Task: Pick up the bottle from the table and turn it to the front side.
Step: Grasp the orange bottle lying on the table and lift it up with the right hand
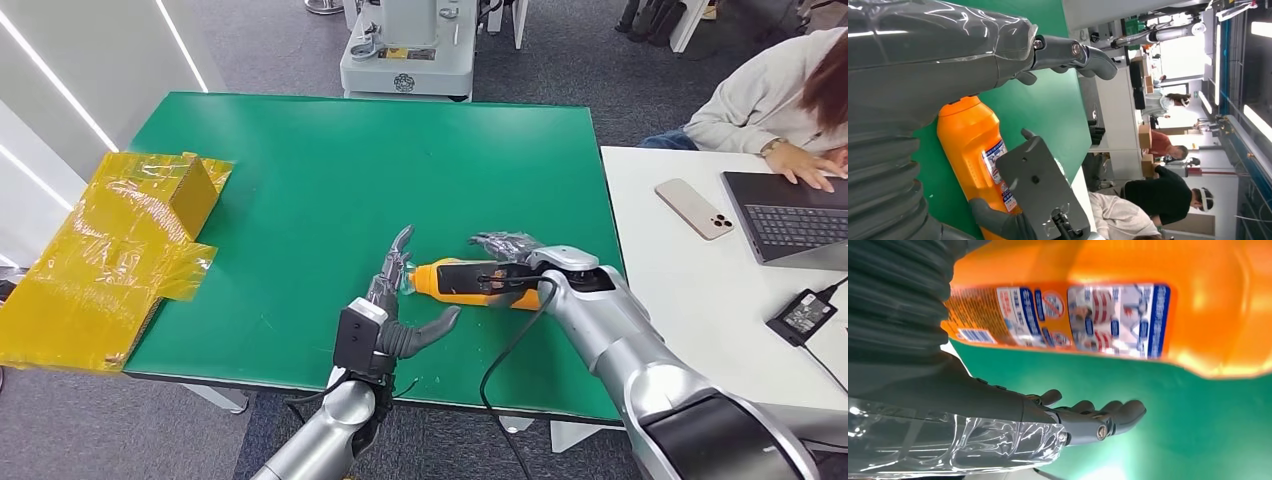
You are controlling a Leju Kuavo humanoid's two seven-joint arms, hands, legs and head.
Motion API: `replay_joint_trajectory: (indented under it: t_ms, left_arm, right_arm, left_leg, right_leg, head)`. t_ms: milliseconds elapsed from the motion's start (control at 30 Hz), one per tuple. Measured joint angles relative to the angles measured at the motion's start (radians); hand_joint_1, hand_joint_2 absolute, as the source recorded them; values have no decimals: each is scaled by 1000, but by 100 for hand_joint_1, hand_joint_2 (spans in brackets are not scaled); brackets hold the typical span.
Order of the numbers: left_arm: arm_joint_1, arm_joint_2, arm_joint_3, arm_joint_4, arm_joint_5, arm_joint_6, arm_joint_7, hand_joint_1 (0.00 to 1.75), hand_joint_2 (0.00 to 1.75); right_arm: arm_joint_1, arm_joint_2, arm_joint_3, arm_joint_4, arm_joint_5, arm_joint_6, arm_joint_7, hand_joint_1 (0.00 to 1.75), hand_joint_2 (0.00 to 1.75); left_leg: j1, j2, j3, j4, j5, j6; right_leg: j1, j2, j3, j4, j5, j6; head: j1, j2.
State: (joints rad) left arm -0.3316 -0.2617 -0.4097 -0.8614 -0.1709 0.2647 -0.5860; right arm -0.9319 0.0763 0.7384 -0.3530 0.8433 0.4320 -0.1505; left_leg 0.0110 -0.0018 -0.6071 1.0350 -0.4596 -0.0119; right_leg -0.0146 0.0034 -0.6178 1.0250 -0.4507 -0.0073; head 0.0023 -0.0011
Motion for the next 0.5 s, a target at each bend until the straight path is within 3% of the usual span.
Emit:
replay_joint_trajectory:
  t_ms: [500]
  left_arm:
    - [13, 2, 2, -1, -6, 5, 21, 0, 175]
  right_arm:
    - [-3, -5, 56, 18, -14, 2, 51, 0, 175]
  left_leg:
    - [0, 0, 0, 0, 0, 0]
  right_leg:
    - [0, 0, 0, 0, 0, 0]
  head:
    - [0, 0]
